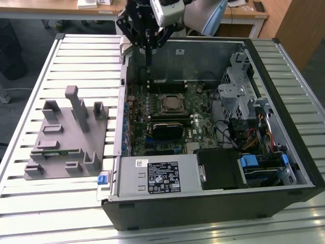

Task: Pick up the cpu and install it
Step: 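Install the first cpu locking lever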

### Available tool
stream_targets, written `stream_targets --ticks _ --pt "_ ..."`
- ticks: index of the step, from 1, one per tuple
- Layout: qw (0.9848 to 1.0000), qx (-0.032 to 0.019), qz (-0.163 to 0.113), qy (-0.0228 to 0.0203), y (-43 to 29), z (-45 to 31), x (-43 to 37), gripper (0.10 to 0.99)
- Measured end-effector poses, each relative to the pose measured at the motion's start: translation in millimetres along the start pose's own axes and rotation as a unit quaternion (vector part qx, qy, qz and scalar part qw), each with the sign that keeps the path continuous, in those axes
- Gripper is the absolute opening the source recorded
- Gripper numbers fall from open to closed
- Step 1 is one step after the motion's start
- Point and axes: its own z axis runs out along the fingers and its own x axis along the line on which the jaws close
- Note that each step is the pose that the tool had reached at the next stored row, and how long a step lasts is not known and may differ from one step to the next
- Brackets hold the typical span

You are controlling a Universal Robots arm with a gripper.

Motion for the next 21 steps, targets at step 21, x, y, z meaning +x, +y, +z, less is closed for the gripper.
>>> stream_targets --ticks 21 --pt "1.0 0.0 0.0 0.0 4.4 10.8 0.6 0.106"
